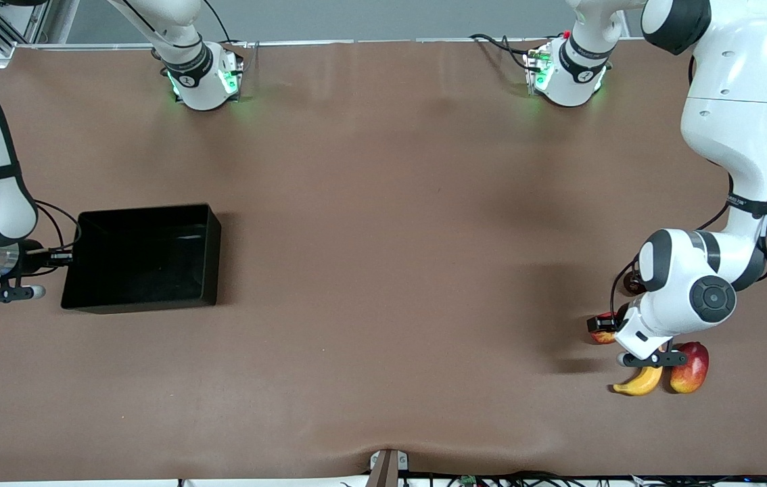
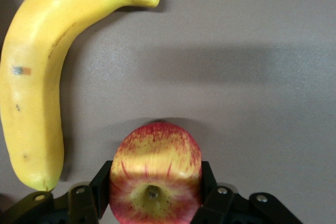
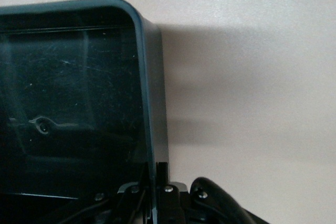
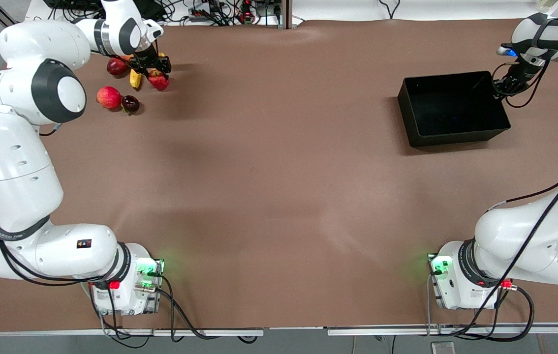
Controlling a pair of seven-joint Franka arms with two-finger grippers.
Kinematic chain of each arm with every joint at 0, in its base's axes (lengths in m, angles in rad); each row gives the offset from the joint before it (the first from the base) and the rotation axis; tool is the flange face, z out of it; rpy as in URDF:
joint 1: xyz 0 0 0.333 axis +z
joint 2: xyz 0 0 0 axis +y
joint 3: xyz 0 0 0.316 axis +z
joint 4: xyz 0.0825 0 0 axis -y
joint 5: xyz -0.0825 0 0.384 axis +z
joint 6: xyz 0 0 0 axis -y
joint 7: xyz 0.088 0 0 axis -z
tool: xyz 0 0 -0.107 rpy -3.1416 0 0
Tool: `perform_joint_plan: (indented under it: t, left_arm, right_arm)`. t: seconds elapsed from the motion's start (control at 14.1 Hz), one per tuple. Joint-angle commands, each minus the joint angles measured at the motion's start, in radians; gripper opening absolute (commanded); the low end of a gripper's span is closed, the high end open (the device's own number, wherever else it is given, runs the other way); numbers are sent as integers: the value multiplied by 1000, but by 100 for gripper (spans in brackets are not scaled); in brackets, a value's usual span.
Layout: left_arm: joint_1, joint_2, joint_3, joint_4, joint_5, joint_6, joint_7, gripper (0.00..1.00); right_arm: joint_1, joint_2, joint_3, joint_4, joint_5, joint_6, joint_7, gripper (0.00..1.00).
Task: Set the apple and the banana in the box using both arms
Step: 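Slide the black box toward the table middle with the right gripper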
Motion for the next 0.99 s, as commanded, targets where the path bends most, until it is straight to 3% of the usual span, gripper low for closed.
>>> perform_joint_plan:
  t: [0.0, 0.14, 0.35, 0.92]
  left_arm:
    - [-11, -16, 1, -9, -10, 12, -8, 0]
    - [-18, -41, -2, -2, 1, 5, 4, 0]
    - [-26, -99, -10, -2, 2, -16, 7, 0]
    - [-54, -234, -22, 6, 2, -160, 5, 0]
  right_arm:
    - [-4, -25, 25, 47, 8, -101, -25, 0]
    - [24, -25, 38, 154, 64, -259, -16, 0]
    - [87, -26, 38, 242, 121, -379, 97, 0]
    - [360, -42, 36, 253, 281, -368, 429, 0]
